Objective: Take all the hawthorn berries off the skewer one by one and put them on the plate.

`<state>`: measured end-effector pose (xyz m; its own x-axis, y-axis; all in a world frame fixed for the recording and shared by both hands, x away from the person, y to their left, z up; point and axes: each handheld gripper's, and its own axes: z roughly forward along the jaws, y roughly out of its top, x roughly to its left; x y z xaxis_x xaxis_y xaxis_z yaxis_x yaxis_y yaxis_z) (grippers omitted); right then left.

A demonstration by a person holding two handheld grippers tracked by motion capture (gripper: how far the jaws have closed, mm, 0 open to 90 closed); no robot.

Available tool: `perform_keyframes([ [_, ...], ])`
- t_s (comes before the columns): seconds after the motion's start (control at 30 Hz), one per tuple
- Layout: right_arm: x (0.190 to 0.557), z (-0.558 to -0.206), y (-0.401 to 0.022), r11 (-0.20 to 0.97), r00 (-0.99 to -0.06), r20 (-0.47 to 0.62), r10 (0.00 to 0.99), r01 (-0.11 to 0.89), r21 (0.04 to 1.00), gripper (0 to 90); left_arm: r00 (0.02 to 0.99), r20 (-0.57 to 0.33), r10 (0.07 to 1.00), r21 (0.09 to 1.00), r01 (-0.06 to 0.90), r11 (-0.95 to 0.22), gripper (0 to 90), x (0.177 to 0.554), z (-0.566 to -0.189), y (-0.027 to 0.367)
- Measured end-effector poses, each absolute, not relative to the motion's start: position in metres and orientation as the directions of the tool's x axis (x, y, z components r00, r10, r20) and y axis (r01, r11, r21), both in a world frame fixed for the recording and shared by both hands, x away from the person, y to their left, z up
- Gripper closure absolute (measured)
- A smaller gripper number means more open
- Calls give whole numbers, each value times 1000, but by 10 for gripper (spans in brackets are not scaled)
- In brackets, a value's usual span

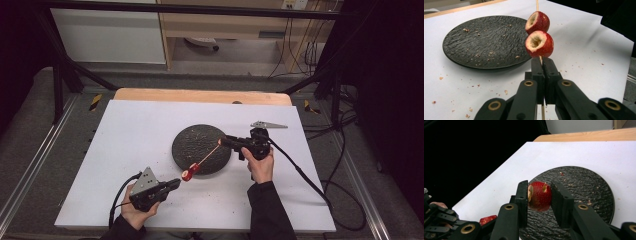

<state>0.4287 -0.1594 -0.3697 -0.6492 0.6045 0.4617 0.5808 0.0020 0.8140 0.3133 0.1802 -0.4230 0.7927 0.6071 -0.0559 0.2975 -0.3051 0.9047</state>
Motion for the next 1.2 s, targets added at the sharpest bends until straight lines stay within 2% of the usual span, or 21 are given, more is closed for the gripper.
perform_keyframes([
  [0.37, 434, -366, -160, -21, -647, 472, 599, 576, 817, 728, 788, -47, 614, 906, 293, -306, 882, 313, -423, 184],
  [0.7, 444, -358, -167, -48, -624, 458, 634, 558, 828, 732, 771, -51, 634, 909, 299, -291, 883, 315, -422, 194],
  [1.2, 469, -395, -130, 74, -603, 406, 687, 614, 786, 733, 729, -71, 680, 914, 321, -249, 882, 324, -418, 212],
])
